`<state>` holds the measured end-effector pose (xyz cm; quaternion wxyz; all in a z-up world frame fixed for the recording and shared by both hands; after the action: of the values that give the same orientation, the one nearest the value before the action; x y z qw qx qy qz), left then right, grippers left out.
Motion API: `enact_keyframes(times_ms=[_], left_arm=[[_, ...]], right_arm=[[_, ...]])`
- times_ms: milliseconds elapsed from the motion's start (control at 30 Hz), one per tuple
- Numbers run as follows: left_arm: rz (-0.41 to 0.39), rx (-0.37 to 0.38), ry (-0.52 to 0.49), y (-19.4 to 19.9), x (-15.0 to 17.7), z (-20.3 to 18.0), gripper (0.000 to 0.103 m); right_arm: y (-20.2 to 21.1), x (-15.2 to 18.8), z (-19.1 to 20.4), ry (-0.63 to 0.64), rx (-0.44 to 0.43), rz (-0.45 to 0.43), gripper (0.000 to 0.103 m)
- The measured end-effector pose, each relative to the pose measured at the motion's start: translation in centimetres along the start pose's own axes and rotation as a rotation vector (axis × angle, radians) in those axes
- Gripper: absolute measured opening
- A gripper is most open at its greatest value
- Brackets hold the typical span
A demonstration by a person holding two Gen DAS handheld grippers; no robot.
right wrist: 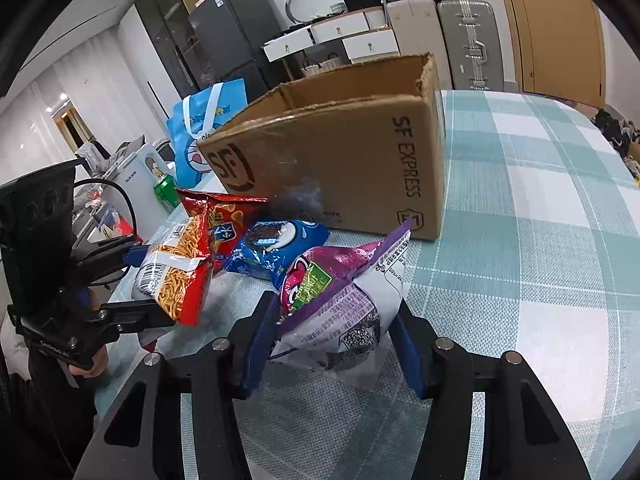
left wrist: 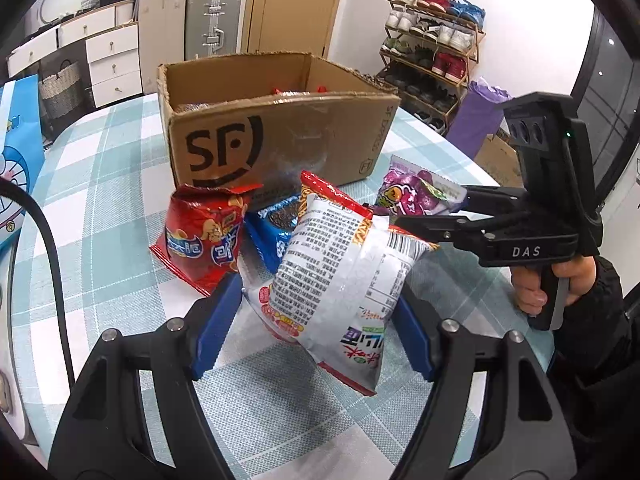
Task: Organize snacks
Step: 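Lift both held bags and carry them over the cardboard box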
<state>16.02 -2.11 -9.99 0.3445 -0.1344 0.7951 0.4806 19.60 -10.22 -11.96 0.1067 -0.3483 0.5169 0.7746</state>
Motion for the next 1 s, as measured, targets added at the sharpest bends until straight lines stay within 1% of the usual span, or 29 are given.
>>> enact_keyframes(times_ms=[167,333,467,700,1000], left_arm=[[-0.037,0.002,0.012,1.2,-0.6,0.3,0.071],[-0.085,-0.004,0.032,2.8,-1.5,0.5,0.071],[-0.132,-0.021,0.046,4.4,-2.5,0.6,0.071],[-0.202,-0.057,0.075,7.1,-3.9,0.9,0.071],[-0.265,-0.089,0.108,9.4,-5.8,0.9,0.071]], right_arm=[[1.1,-0.6,0.3,0.002,-0.023,-0.029,0.054],[2.9,-1.7,0.6,-0.002,-0.041,-0.091,0.054],[4.2,-2.4,0.6,-0.007,-0.043,-0.129,0.054],[5.9,-3.3,0.7,-0.01,-0.038,-0.166,0.054],[7.6,-5.1,1.1,-0.011,-0.025,-0.22,0.054]])
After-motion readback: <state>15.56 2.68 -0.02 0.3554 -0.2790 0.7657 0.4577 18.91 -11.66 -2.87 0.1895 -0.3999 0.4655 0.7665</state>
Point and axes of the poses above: each gripper's, at about its wrist camera, not at the fingertips, and y roughly against the way its jaws point, z to its left, x to its underside, the point moved 10 cm from there along -y, roughly the way its jaws point, and after that the axes turned 9 degrees about x, right-handed, at the moved point
